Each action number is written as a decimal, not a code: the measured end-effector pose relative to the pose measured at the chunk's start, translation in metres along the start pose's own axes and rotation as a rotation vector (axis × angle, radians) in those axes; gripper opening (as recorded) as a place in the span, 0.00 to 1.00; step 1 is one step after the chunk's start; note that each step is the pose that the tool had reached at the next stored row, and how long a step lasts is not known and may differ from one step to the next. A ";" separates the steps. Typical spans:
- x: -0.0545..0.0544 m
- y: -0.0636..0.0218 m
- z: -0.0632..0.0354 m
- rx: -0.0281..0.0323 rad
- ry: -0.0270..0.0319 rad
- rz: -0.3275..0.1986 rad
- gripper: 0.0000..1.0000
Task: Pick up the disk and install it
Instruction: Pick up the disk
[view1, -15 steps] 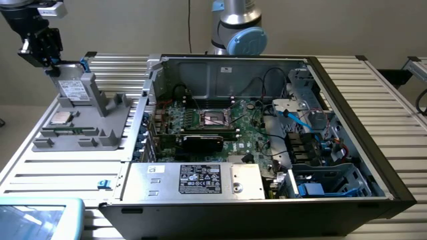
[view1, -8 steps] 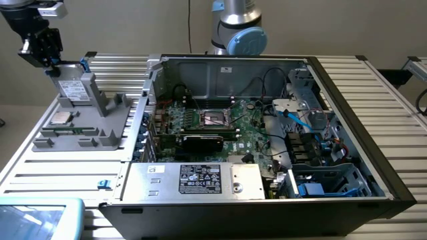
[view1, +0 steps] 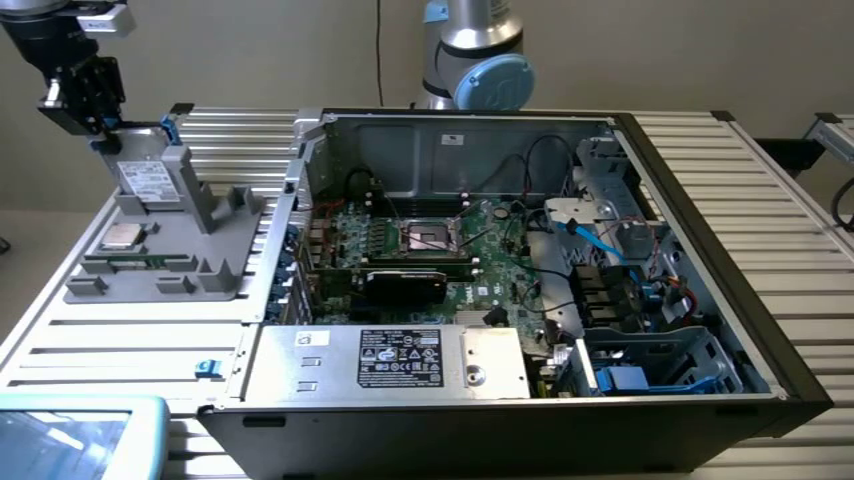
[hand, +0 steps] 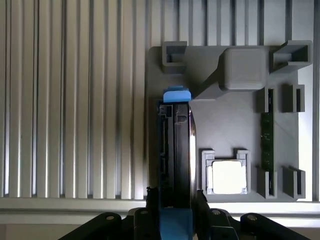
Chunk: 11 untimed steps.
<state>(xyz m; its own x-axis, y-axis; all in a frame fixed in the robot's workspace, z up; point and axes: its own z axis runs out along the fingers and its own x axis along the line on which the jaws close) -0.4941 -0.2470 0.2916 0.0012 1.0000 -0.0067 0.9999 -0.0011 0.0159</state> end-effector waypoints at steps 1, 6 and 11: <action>0.000 0.0000 0.0001 -0.0001 0.0000 -0.001 0.37; 0.000 0.0000 0.0001 0.0000 -0.0004 -0.001 0.37; 0.000 0.0000 0.0002 -0.0024 0.0074 -0.001 0.37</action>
<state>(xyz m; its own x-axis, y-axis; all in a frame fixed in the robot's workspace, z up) -0.4941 -0.2472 0.2913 -0.0004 1.0000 0.0008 0.9998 0.0004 0.0184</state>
